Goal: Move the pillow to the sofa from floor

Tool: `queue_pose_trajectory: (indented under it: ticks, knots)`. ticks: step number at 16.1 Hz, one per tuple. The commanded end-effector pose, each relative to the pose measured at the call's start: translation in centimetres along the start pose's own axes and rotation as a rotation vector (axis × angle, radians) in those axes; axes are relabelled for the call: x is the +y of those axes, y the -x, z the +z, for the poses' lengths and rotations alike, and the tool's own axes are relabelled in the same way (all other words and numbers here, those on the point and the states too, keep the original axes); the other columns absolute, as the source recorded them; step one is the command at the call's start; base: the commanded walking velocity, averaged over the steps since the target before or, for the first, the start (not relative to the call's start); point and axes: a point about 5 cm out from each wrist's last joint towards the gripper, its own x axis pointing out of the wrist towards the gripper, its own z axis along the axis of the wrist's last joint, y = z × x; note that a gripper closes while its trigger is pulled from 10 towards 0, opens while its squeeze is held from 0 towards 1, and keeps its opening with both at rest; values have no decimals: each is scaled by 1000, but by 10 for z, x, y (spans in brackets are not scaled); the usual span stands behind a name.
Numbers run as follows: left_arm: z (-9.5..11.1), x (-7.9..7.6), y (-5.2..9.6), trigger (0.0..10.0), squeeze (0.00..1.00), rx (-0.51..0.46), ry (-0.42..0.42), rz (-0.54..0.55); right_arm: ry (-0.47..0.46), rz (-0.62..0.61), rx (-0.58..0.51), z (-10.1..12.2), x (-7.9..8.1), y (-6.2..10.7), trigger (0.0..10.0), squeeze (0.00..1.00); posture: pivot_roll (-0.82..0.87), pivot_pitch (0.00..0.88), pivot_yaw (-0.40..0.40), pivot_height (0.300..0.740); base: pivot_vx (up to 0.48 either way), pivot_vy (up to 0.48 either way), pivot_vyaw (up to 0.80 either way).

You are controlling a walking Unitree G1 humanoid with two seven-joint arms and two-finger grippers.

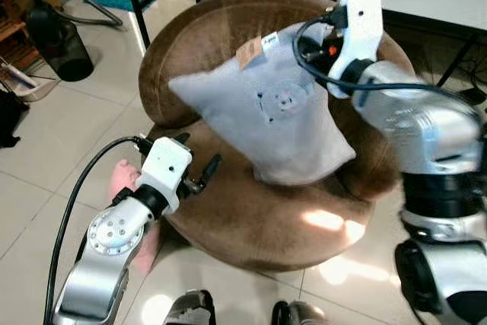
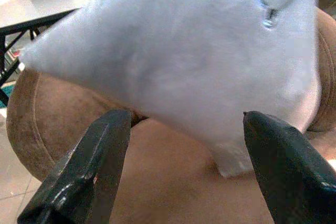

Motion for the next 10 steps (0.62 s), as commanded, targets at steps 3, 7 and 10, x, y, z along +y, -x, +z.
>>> queue_pose_trajectory:
  ticks: [3, 7, 10]
  knots:
    - [1, 0, -5, 10000, 0, -10, -9, -19, 11, 66, 55, 24, 11, 18, 10000, 0, 46, 112, 4, 740, 0, 0, 0]
    - [1, -2, -6, 10000, 0, 5, -11, -50, -96, 54, 223, -16, 18, 10, 10000, 0, 58, 126, -1, 740, 0, 0, 0]
    - [-3, -7, 3, 10000, 0, 37, -9, -89, -249, -86, 296, -57, 17, -11, 10000, 0, 67, 161, -3, 740, 0, 0, 0]
